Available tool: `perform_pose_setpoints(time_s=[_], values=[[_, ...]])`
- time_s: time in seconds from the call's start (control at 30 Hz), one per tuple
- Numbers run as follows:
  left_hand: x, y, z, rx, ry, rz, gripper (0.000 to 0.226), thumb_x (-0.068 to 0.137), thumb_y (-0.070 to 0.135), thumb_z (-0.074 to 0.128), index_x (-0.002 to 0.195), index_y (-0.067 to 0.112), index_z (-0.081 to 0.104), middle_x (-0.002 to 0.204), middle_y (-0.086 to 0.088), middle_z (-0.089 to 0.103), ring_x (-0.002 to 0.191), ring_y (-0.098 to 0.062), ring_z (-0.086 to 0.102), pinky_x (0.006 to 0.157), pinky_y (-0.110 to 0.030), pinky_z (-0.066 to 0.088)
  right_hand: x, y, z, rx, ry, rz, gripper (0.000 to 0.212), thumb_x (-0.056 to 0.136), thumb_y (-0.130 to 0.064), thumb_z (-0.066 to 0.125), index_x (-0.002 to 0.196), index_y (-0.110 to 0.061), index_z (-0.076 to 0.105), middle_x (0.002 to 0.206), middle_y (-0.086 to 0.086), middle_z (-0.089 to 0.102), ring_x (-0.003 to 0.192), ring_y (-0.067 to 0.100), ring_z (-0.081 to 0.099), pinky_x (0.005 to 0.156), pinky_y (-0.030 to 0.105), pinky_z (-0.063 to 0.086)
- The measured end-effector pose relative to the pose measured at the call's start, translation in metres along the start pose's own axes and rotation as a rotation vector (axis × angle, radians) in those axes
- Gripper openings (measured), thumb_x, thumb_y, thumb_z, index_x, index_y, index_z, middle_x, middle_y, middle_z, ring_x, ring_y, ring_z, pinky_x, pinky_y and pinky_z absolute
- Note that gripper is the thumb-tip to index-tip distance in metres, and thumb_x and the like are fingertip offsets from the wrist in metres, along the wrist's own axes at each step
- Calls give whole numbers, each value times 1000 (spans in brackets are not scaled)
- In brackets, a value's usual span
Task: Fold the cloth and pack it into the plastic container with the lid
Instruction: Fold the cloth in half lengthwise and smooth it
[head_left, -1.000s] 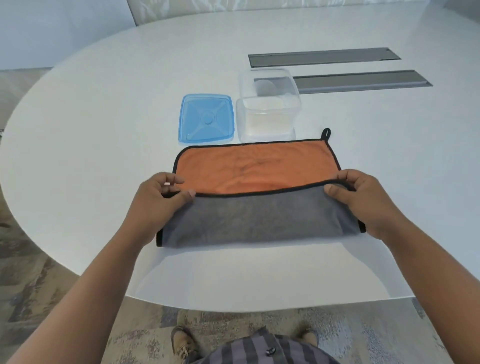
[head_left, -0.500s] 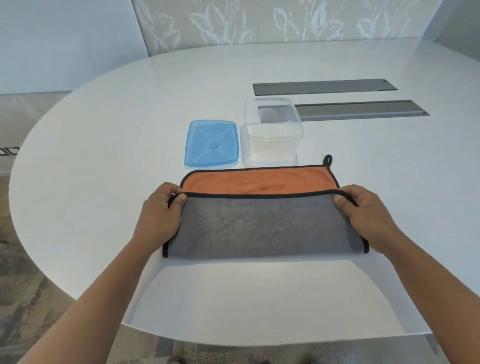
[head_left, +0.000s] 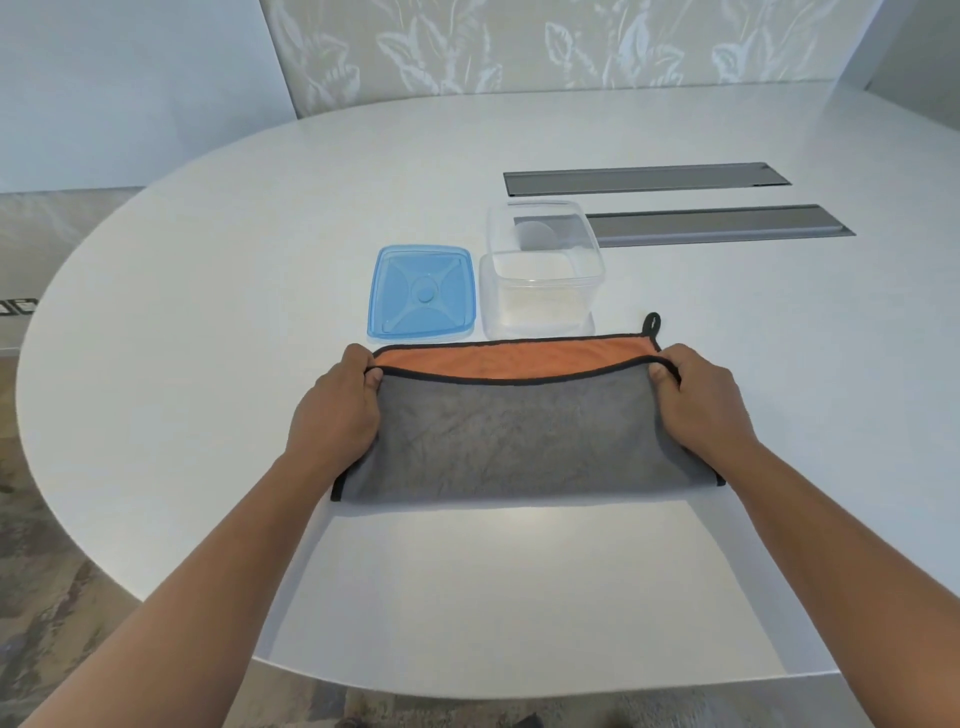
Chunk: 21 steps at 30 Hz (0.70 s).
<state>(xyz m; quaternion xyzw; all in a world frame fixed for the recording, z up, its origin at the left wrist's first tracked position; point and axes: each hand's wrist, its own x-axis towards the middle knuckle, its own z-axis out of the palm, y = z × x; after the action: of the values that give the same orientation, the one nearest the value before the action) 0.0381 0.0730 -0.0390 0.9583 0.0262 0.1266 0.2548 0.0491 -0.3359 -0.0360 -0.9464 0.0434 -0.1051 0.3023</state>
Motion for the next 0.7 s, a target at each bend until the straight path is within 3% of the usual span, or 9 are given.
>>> perform_pose_setpoints(time_s=[0.27,0.7], values=[[22,-3,1,144,-46,-4,15,108,33,36,100,21,41,76,2,54,71,-28,53,61,-37,34,19,-4,8,-204,-37,-12,21,105,-33,41,106,-17,55,92,7,64,83,33,56,70,41,46],[57,-3,19,129,45,-35,16,108,32,33,96,22,37,74,4,53,65,-27,52,59,-37,33,62,-15,11,-217,61,8,24,105,-32,38,105,-13,53,91,7,60,80,35,54,67,40,43]])
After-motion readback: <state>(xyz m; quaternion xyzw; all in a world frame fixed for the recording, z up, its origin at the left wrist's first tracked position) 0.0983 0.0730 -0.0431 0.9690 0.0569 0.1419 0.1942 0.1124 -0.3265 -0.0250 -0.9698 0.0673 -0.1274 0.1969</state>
